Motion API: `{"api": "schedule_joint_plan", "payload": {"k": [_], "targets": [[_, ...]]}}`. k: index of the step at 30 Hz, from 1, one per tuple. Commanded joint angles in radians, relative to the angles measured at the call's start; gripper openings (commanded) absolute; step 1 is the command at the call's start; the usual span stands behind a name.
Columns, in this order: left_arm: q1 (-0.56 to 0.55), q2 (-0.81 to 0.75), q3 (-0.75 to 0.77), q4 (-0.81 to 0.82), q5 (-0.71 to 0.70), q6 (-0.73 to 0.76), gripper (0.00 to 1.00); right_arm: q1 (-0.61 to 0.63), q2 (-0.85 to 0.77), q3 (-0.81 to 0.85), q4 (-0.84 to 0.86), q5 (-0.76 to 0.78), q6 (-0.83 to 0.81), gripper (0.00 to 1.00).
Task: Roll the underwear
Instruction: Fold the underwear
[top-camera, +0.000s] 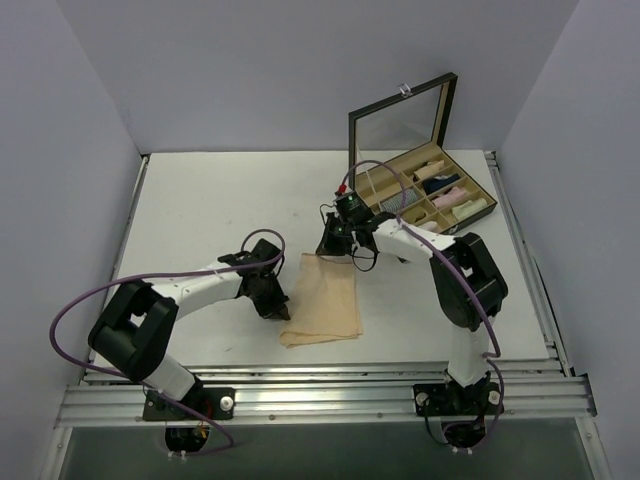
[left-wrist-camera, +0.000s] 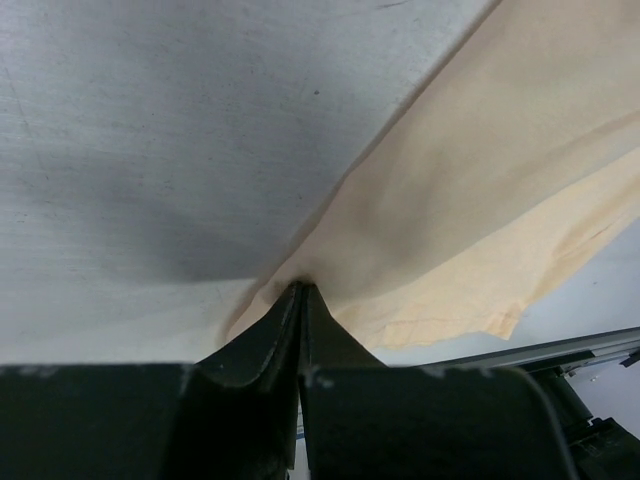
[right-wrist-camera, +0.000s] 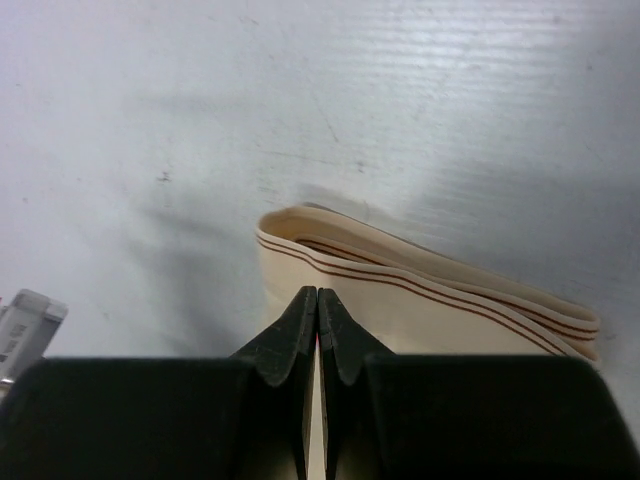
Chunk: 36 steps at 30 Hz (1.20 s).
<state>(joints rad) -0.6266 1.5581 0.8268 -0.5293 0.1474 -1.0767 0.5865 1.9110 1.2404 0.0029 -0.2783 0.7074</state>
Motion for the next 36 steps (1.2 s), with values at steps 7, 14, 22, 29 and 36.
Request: {"api": "schedule_joint_plan", "payload": {"k": [7, 14, 22, 29, 36], "targets": [[-0.001, -0.006, 0.052, -0.041, -0.025, 0.021, 0.09, 0.036, 0.019, -0.021, 0.071, -0.039, 0.038, 0.0], [-0.001, -0.02, 0.032, -0.154, -0.067, 0.009, 0.05, 0.027, 0.085, -0.102, 0.118, -0.021, 0.007, 0.0], [0.013, -0.098, 0.119, -0.219, -0.097, 0.066, 0.06, 0.024, -0.01, 0.014, -0.048, 0.011, -0.034, 0.08], [0.016, -0.018, 0.336, -0.268, -0.029, 0.162, 0.08, -0.042, -0.168, 0.005, -0.228, 0.087, -0.077, 0.23], [-0.001, 0.068, 0.255, -0.061, 0.167, 0.118, 0.08, -0.128, -0.176, -0.042, -0.231, 0.093, -0.155, 0.23]]}}
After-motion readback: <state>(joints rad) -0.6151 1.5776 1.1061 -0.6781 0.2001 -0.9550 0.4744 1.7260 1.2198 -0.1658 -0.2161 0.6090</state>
